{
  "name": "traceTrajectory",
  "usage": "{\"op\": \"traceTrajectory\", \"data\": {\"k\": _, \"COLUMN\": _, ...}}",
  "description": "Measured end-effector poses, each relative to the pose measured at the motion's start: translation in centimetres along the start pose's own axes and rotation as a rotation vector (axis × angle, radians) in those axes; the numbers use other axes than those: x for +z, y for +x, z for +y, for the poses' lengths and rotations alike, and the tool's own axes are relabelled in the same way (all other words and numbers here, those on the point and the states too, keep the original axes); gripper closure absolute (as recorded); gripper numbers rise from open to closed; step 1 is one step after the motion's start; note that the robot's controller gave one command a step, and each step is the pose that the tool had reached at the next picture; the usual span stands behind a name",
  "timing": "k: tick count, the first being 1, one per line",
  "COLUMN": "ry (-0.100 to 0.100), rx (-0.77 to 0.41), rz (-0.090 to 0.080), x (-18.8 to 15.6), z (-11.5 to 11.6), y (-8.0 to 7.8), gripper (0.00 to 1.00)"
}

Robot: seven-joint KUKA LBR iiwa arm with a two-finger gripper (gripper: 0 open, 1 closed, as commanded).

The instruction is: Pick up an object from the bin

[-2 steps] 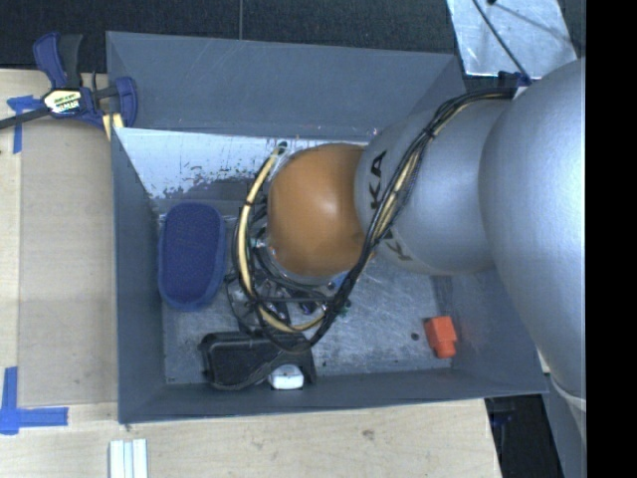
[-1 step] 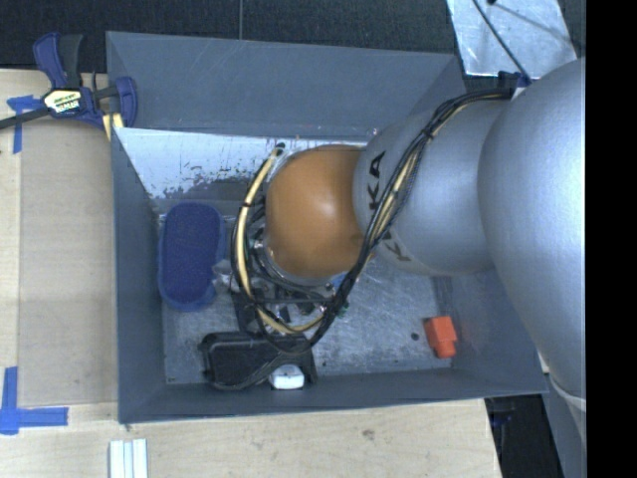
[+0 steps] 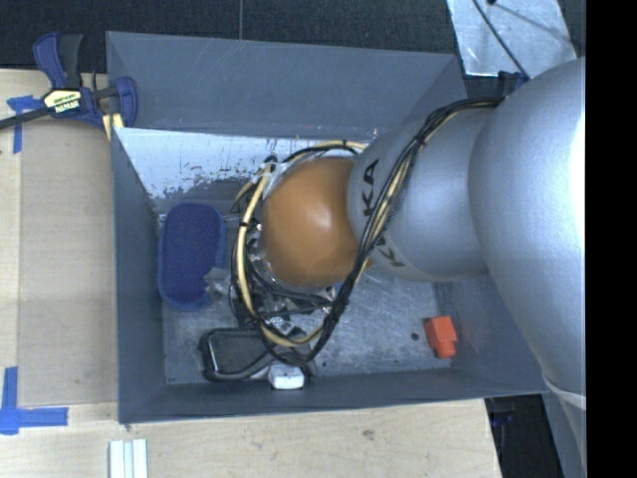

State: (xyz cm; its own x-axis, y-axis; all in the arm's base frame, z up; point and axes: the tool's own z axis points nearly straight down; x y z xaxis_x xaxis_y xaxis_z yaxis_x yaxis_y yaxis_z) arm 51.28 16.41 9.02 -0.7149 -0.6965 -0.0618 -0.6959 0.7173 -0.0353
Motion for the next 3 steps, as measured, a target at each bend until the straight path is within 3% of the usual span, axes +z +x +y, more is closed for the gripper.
{"op": "traceTrajectory", "data": {"k": 1, "ry": -0.033, "rx": 0.083, "rz": 0.055, "x": 1.0, "z": -4.3, "y": -0.3, "gripper": 0.0}}
{"op": "traceTrajectory", "data": {"k": 2, "ry": -0.038, "rx": -0.058, "rz": 0.058, "x": 2.4, "z": -8.3, "y": -1.2, "gripper": 0.0}}
{"op": "traceTrajectory", "data": {"k": 3, "ry": -0.037, "rx": -0.057, "rz": 0.055, "x": 2.2, "z": -8.3, "y": -1.3, "gripper": 1.0}}
